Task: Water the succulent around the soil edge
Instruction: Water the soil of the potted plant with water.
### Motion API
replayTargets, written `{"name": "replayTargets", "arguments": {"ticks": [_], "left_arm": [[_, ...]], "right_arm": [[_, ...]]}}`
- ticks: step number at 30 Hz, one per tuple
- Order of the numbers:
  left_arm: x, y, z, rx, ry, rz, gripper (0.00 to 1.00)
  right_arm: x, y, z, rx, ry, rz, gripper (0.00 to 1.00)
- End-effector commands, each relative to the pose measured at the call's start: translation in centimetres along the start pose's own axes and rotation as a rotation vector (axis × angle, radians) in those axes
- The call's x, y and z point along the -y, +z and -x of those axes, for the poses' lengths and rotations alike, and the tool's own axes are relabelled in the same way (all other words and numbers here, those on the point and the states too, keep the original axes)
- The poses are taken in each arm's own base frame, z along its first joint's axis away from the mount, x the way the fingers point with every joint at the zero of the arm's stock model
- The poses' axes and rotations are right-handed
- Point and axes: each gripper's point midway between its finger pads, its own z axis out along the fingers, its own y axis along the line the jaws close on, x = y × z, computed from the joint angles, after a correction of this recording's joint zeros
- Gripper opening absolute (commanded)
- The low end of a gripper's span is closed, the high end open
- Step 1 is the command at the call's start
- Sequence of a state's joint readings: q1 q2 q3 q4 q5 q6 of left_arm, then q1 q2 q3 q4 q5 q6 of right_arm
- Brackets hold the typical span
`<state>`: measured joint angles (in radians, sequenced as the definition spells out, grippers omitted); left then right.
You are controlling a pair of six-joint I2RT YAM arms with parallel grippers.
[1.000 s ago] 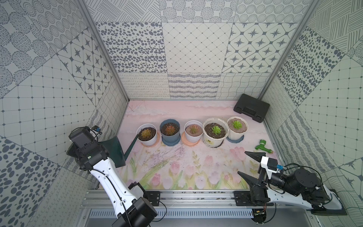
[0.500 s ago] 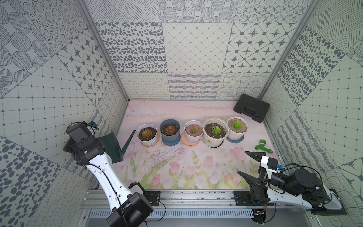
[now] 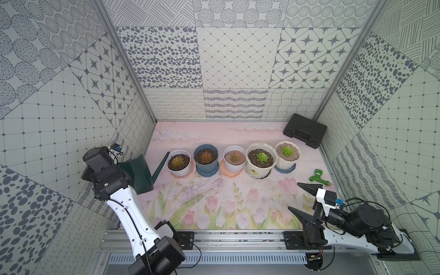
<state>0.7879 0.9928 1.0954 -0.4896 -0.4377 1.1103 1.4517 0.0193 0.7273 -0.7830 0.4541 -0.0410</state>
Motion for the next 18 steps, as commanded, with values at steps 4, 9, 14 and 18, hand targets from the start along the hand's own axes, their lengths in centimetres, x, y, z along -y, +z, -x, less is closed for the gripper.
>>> {"name": "replayTargets", "arguments": {"ticks": [4, 9, 14, 18], "left_arm": [[-0.9, 0.3, 2.0, 0.068, -0.084, 0.051, 0.0], [-0.3, 0.2, 3.1, 0.098, -0.037, 0.049, 0.0], [0.3, 0.2, 3.6, 0.11, -0.009, 0.04, 0.0], [0.4, 0.2, 3.8, 0.121, -0.019, 0.032, 0.0]], "right_arm": [[0.3, -0.2, 0.9, 0.043, 0.02, -0.008, 0.97], [0.4, -0.2, 1.0, 0.045, 0.022, -0.014, 0.97], [0.4, -0.2, 1.0, 0.044, 0.021, -0.014, 0.97], [0.4, -0.2, 1.0, 0.045, 0.022, -0.017, 0.97]]}}
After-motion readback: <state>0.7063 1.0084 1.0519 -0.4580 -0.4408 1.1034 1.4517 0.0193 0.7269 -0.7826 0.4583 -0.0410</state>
